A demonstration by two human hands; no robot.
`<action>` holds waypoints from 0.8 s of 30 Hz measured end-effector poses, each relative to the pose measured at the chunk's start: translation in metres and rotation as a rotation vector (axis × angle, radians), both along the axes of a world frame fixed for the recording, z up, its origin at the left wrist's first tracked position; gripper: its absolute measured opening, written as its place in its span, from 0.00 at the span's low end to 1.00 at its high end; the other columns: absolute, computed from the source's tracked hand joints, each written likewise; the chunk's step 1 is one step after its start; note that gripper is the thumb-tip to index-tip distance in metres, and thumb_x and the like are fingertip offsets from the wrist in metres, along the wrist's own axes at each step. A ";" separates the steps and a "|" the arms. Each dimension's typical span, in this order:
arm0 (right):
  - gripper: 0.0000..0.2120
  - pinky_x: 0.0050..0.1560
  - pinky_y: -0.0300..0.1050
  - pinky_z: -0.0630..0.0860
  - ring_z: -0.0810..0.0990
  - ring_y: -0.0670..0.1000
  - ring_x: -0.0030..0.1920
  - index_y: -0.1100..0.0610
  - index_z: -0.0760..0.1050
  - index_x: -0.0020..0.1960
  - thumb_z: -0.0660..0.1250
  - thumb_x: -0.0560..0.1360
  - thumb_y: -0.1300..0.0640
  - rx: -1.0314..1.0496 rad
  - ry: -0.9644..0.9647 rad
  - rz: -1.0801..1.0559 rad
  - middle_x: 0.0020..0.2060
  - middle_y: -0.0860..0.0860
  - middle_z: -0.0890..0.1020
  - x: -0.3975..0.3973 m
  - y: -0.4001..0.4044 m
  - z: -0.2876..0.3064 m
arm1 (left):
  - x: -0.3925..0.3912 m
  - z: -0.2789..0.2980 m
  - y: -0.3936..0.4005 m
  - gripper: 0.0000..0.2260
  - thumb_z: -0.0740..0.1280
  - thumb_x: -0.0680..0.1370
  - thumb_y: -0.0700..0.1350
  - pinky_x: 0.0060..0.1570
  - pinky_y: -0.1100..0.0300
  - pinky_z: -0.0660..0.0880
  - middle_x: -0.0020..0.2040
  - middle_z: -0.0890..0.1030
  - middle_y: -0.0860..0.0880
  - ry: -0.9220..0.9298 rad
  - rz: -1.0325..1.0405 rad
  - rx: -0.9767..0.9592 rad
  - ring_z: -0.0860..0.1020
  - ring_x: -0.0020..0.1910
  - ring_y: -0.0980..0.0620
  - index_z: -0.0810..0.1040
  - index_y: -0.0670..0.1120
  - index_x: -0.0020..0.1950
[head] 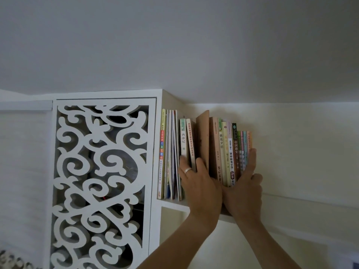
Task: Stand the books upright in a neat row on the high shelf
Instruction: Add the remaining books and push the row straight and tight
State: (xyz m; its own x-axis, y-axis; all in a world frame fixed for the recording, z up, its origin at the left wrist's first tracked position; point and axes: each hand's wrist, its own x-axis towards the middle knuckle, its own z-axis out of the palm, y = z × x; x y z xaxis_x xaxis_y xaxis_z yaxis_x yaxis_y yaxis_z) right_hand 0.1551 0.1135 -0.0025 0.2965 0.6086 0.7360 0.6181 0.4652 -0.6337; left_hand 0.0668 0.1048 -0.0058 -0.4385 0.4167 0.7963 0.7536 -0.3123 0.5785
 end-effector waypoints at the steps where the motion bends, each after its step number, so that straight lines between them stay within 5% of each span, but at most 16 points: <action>1: 0.65 0.49 0.61 0.81 0.78 0.64 0.52 0.39 0.33 0.80 0.66 0.57 0.20 0.008 0.005 -0.001 0.57 0.62 0.71 0.000 0.000 0.000 | -0.001 0.002 -0.001 0.10 0.63 0.81 0.40 0.70 0.46 0.73 0.77 0.61 0.38 0.003 0.004 0.014 0.61 0.77 0.40 0.72 0.46 0.62; 12: 0.60 0.45 0.62 0.81 0.76 0.64 0.48 0.44 0.35 0.82 0.56 0.60 0.19 0.005 0.006 -0.077 0.56 0.63 0.71 0.003 -0.001 -0.002 | 0.003 0.021 -0.018 0.10 0.59 0.85 0.47 0.63 0.54 0.78 0.62 0.73 0.48 -0.036 -0.227 0.033 0.74 0.60 0.51 0.71 0.50 0.65; 17: 0.67 0.49 0.61 0.80 0.74 0.64 0.52 0.43 0.33 0.81 0.77 0.60 0.31 0.004 0.029 -0.055 0.58 0.62 0.69 0.013 0.004 -0.001 | -0.009 0.021 -0.018 0.03 0.61 0.85 0.45 0.45 0.63 0.81 0.45 0.80 0.51 -0.141 -0.475 0.056 0.82 0.43 0.57 0.73 0.51 0.54; 21: 0.70 0.53 0.63 0.78 0.71 0.67 0.59 0.42 0.28 0.80 0.81 0.60 0.39 0.008 -0.011 -0.022 0.65 0.61 0.64 0.026 0.013 0.000 | -0.019 0.024 -0.032 0.12 0.61 0.84 0.39 0.47 0.68 0.79 0.49 0.83 0.53 -0.193 -0.829 0.018 0.82 0.48 0.61 0.75 0.57 0.57; 24: 0.71 0.54 0.66 0.77 0.67 0.68 0.65 0.44 0.28 0.80 0.80 0.60 0.37 0.021 -0.033 -0.026 0.70 0.61 0.60 0.025 0.016 -0.001 | -0.018 0.019 -0.031 0.08 0.64 0.84 0.42 0.44 0.65 0.81 0.47 0.82 0.54 -0.113 -0.663 0.085 0.83 0.46 0.59 0.73 0.56 0.56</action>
State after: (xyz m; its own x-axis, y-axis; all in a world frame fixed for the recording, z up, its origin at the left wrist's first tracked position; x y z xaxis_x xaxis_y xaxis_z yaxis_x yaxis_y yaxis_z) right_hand 0.1803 0.1292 -0.0035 0.2872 0.5855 0.7581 0.6507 0.4615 -0.6030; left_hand 0.0484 0.0733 0.0129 -0.1946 0.5645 0.8022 0.3235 -0.7351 0.5958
